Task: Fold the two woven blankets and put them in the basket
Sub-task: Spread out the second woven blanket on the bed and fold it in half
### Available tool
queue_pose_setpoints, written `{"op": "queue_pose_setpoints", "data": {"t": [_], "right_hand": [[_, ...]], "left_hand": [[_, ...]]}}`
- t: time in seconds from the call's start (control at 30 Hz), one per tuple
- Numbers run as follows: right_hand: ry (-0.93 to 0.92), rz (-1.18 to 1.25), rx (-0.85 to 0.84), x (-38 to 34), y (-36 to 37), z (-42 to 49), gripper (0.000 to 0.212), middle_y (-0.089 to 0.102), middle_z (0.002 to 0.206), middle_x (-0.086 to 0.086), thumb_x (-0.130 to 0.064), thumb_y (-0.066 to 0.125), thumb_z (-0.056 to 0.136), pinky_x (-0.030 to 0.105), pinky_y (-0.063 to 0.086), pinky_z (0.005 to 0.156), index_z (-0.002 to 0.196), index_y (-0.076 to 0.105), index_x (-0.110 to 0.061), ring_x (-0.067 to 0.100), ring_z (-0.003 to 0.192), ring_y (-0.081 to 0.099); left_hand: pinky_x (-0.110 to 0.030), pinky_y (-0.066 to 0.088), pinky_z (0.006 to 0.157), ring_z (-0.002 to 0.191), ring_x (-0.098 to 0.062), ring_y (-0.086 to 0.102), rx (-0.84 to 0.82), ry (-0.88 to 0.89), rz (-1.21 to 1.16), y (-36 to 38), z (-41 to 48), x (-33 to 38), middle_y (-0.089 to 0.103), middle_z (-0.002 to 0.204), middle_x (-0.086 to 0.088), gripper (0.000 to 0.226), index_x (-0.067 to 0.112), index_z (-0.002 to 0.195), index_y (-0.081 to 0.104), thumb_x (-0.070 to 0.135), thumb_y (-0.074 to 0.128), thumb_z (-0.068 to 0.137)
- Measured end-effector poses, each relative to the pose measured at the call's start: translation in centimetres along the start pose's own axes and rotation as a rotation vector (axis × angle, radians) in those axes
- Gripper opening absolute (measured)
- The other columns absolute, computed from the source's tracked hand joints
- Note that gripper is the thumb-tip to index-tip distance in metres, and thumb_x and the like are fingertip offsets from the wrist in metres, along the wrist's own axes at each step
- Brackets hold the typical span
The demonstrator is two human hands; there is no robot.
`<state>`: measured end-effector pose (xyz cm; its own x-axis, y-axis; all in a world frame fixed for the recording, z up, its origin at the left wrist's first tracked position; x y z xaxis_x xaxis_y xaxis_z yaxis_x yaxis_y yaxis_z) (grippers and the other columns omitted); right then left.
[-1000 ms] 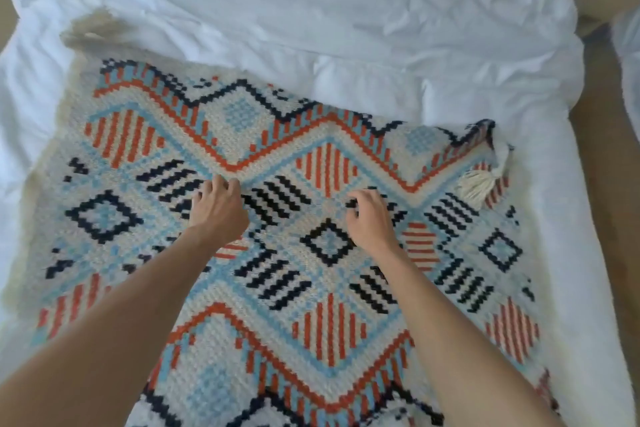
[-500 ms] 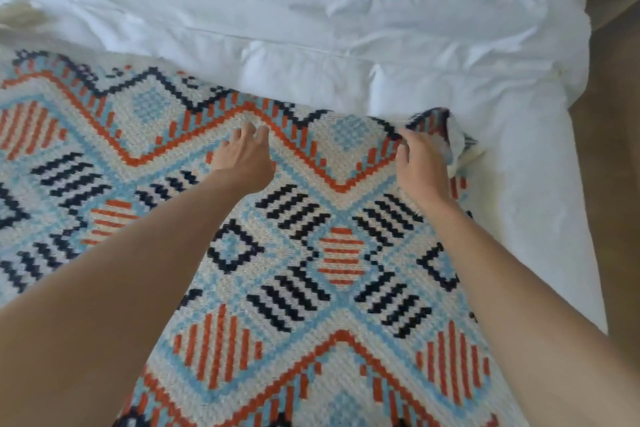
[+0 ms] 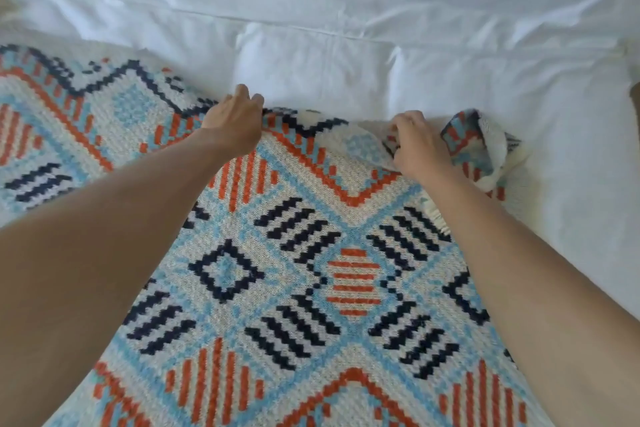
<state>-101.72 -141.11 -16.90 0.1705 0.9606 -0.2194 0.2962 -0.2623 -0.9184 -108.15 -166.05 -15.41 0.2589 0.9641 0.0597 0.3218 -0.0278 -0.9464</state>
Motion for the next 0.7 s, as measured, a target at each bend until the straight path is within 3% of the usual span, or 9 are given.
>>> {"op": "queue_pose_setpoints", "data": {"t": [0.07,0.1,0.2,0.3,0.4,0.47,0.5,0.6,0.7], "right_hand": [[0.035,-0.030,-0.047,0.3,0.8,0.0,0.068,0.034,0.137,0.012,0.007,0.060,0.079,0.028,0.045,0.054,0.138,0.035,-0.017,0.024,0.087,0.055],[0.046,-0.055,-0.054,0.5,0.9,0.0,0.067,0.035,0.133,0.013,0.006,0.059,0.081,0.026,0.041,0.050,0.138,0.034,-0.018,0.022,0.080,0.053],[0.077,-0.143,-0.059,0.9,0.8,0.3,0.042,0.044,0.114,0.014,-0.001,0.055,0.087,0.031,0.037,0.056,0.126,0.044,-0.011,0.024,0.078,0.048],[0.062,-0.145,0.058,0.7,-0.2,0.4,0.025,0.047,0.107,0.015,-0.001,0.053,0.089,0.033,0.037,0.057,0.113,0.048,-0.005,0.024,0.077,0.046],[0.075,-0.090,0.281,1.2,-3.7,0.9,0.020,0.047,0.107,0.018,0.005,0.050,0.089,0.030,0.032,0.058,0.107,0.049,-0.001,0.026,0.079,0.046],[0.113,-0.010,0.386,2.1,-6.2,1.8,0.023,0.044,0.115,0.019,0.007,0.049,0.089,0.029,0.033,0.062,0.110,0.047,-0.001,0.030,0.090,0.050],[0.124,0.053,0.387,2.5,-6.7,2.5,0.028,0.041,0.122,0.018,0.006,0.049,0.089,0.028,0.035,0.065,0.116,0.046,-0.002,0.030,0.097,0.050],[0.088,0.163,0.254,2.5,-5.5,3.3,0.058,0.022,0.146,0.014,0.010,0.051,0.087,0.025,0.036,0.080,0.138,0.033,-0.010,0.029,0.119,0.042],[0.121,-0.062,0.247,4.3,-4.9,2.0,0.052,0.032,0.140,0.017,0.002,0.057,0.085,0.034,0.039,0.094,0.133,0.041,-0.007,0.033,0.120,0.039]], "left_hand": [[-0.039,0.045,0.065,0.082,-0.037,0.055,-0.025,-0.051,-0.010,0.4,0.2,-0.9,0.033,0.132,-0.024,0.039,0.003,0.123,0.041,-0.012,0.043,0.087],[-0.042,0.048,0.066,0.085,-0.041,0.057,-0.064,-0.067,-0.002,0.9,0.4,-1.5,0.029,0.135,-0.026,0.045,0.005,0.126,0.038,-0.012,0.046,0.085],[-0.041,0.053,0.073,0.092,-0.038,0.056,-0.222,-0.059,0.029,2.6,0.6,-2.6,0.041,0.122,-0.021,0.048,0.010,0.129,0.036,-0.002,0.053,0.086],[-0.038,0.053,0.073,0.085,-0.028,0.056,-0.293,-0.042,0.042,3.3,0.7,-3.1,0.050,0.098,-0.012,0.028,0.005,0.114,0.046,0.007,0.054,0.087],[-0.040,0.049,0.068,0.084,-0.033,0.054,0.022,-0.078,-0.010,-0.9,2.1,-3.0,0.043,0.115,-0.020,0.020,0.002,0.110,0.047,0.003,0.051,0.090],[-0.037,0.045,0.064,0.078,-0.032,0.047,0.288,-0.143,-0.126,-4.5,2.8,-3.0,0.037,0.121,-0.023,0.028,0.004,0.112,0.044,-0.008,0.049,0.087],[-0.036,0.045,0.066,0.079,-0.031,0.045,0.338,-0.157,-0.186,-5.2,3.2,-3.0,0.035,0.122,-0.023,0.034,0.005,0.114,0.043,-0.012,0.047,0.085],[-0.044,0.053,0.082,0.104,-0.038,0.046,0.210,-0.117,-0.291,-3.3,4.2,-1.5,0.025,0.134,-0.024,0.057,0.010,0.132,0.033,-0.012,0.046,0.082],[-0.046,0.049,0.091,0.118,-0.040,0.040,0.071,-0.102,-0.169,-0.7,4.0,0.5,0.022,0.139,-0.021,0.065,0.013,0.138,0.026,-0.006,0.053,0.082]]}}
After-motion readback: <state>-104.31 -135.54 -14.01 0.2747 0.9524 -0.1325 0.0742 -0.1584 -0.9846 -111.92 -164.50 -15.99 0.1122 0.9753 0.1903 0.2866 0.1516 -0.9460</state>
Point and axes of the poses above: each hand's wrist, its own z-axis towards the middle knuckle, its own y-axis out of the palm, x = y × z, the point moved 9 cm from there along z, towards the middle knuckle
